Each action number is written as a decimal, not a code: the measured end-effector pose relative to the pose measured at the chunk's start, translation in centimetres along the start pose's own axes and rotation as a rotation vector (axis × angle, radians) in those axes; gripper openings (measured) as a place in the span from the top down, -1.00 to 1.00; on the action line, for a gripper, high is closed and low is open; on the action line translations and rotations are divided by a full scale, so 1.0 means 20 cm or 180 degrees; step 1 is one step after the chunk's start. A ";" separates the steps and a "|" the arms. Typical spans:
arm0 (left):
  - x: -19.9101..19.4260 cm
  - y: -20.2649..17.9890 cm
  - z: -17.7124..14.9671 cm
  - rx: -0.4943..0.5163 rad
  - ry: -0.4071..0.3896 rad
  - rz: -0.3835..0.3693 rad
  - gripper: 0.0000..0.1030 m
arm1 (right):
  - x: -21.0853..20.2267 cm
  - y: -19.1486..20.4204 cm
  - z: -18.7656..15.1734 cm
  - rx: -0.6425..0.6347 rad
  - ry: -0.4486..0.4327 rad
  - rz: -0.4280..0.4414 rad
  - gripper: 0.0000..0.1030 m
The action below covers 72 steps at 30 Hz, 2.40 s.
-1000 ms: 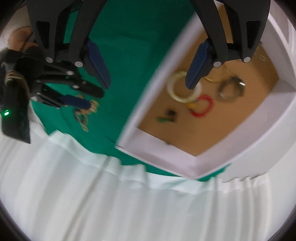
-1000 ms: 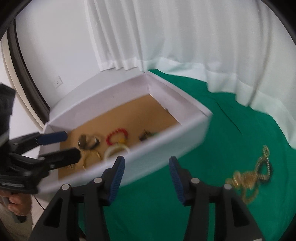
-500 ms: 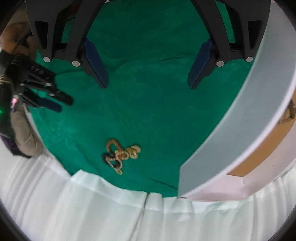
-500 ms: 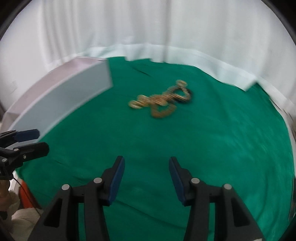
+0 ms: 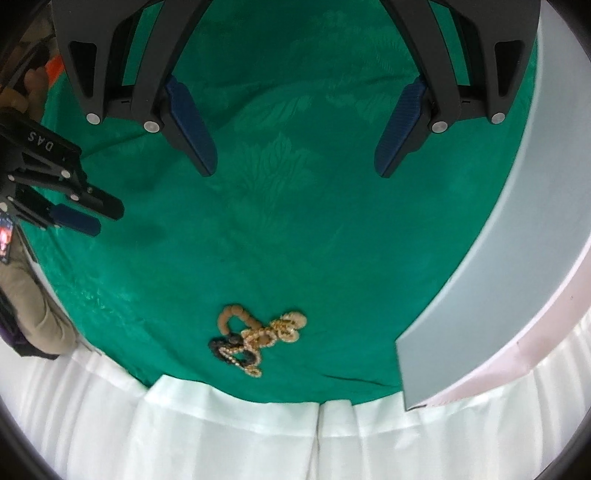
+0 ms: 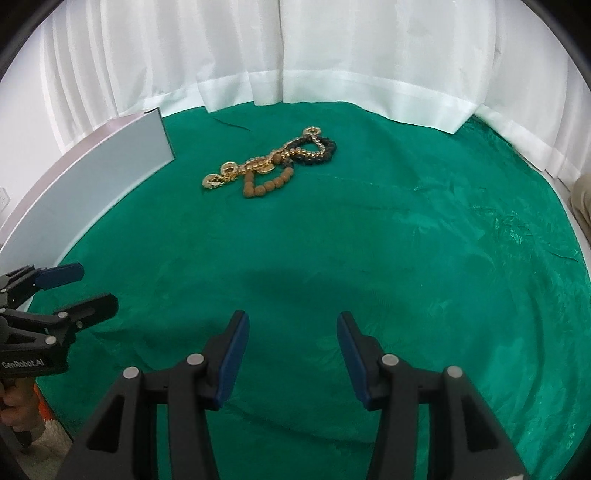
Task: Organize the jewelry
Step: 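Move both grippers back over the jewelry pile on the cloth, then grasp the gold-bead necklace with the left gripper and pull it from the pile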
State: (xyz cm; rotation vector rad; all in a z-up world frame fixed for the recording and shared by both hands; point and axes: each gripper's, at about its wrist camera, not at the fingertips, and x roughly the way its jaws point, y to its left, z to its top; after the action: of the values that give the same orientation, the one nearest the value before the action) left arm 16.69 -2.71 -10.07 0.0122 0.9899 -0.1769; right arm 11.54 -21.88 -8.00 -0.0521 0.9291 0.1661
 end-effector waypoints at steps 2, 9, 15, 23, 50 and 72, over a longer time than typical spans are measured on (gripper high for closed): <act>0.01 0.00 0.05 0.0014 -0.0033 -0.0005 -0.71 | 0.00 -0.01 0.01 0.0020 -0.0019 -0.0004 0.02; 0.09 0.01 0.27 0.0010 0.0017 -0.0234 -0.71 | -0.02 -0.03 0.02 0.0097 -0.0033 0.0063 0.02; 0.18 -0.07 0.44 0.0289 0.0057 -0.0336 -0.71 | -0.02 -0.05 0.03 0.0142 -0.0032 0.0124 0.02; 0.44 -0.20 0.71 0.0541 0.0014 -0.0510 -0.58 | -0.03 -0.08 0.03 0.0188 -0.0059 0.0178 0.02; 0.29 0.11 0.92 -0.0142 -0.0079 -0.0967 0.90 | -0.09 -0.09 0.05 0.0312 -0.0193 0.0235 0.02; -0.34 0.53 -0.08 -0.0674 0.0089 -0.0459 0.90 | -0.26 0.07 -0.04 0.0111 -0.0277 0.0253 0.02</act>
State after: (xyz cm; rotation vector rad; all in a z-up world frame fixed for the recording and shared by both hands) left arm 13.36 8.85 -6.07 -0.2512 1.0339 -0.2036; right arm 7.70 -21.14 -4.25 0.0240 0.8473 0.2240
